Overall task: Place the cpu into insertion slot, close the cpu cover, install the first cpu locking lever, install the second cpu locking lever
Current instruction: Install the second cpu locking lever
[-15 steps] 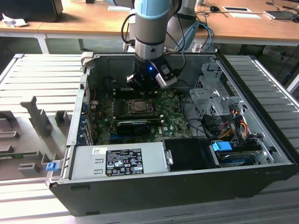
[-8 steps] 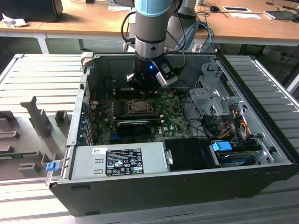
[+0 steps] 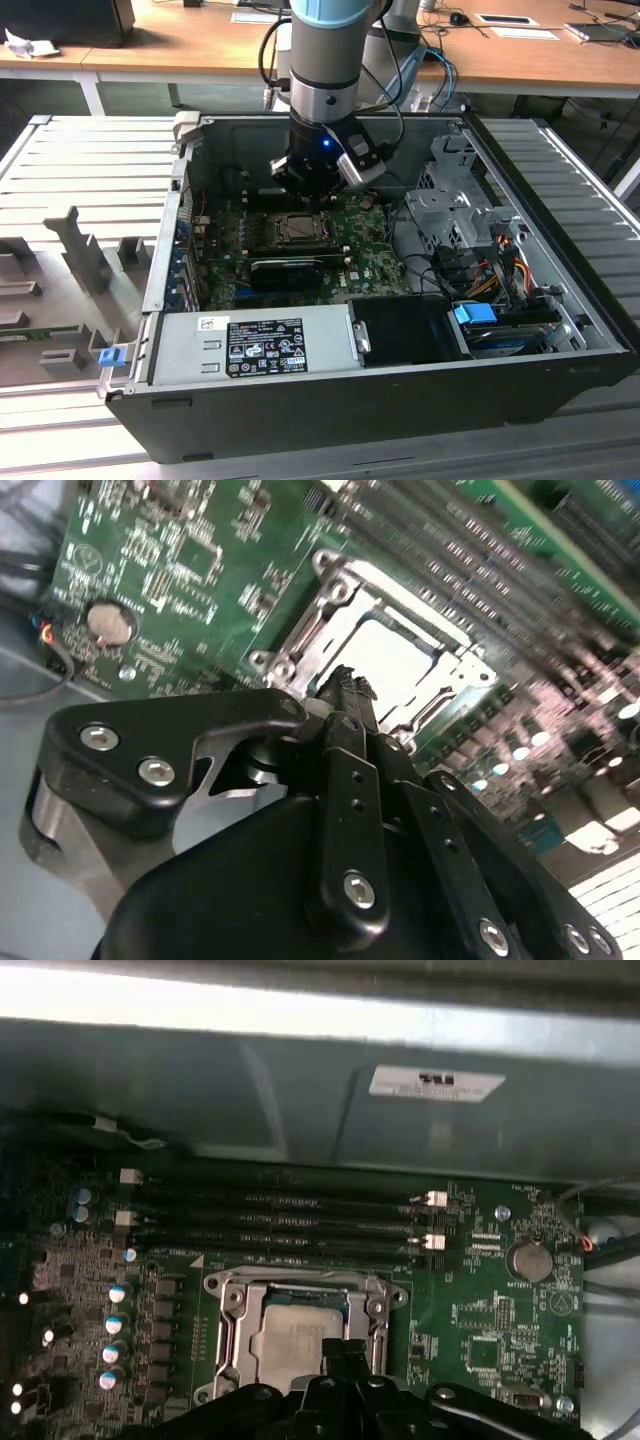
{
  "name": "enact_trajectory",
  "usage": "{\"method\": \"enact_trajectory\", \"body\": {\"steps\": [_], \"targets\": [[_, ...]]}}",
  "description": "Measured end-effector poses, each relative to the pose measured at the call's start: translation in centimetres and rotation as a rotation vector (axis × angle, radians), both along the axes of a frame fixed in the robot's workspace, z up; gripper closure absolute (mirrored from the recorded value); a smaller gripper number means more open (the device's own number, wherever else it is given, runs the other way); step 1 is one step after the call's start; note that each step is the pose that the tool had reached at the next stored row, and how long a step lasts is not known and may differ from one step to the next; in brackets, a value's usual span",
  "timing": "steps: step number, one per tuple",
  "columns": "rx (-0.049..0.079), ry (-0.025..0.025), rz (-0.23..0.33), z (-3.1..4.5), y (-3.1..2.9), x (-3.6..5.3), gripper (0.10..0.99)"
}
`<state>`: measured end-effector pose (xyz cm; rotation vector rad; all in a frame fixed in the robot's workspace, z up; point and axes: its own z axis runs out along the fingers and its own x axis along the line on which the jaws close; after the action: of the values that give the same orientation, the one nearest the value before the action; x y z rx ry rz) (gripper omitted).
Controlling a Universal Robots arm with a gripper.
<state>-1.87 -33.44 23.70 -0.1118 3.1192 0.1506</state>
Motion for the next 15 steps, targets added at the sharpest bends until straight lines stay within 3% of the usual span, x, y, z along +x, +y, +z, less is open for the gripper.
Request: {"method": "enact_trajectory", "body": {"steps": [2,8,15], "targets": [[0.000,0.0000,0.000,0.01,-0.42,0.00,0.980],[0.000,-0.0001,0.000,0.56,-0.84,0.00,0.980],[0.001,0.0019,0.001,0.26,-2.62,0.00,0.980]]}}
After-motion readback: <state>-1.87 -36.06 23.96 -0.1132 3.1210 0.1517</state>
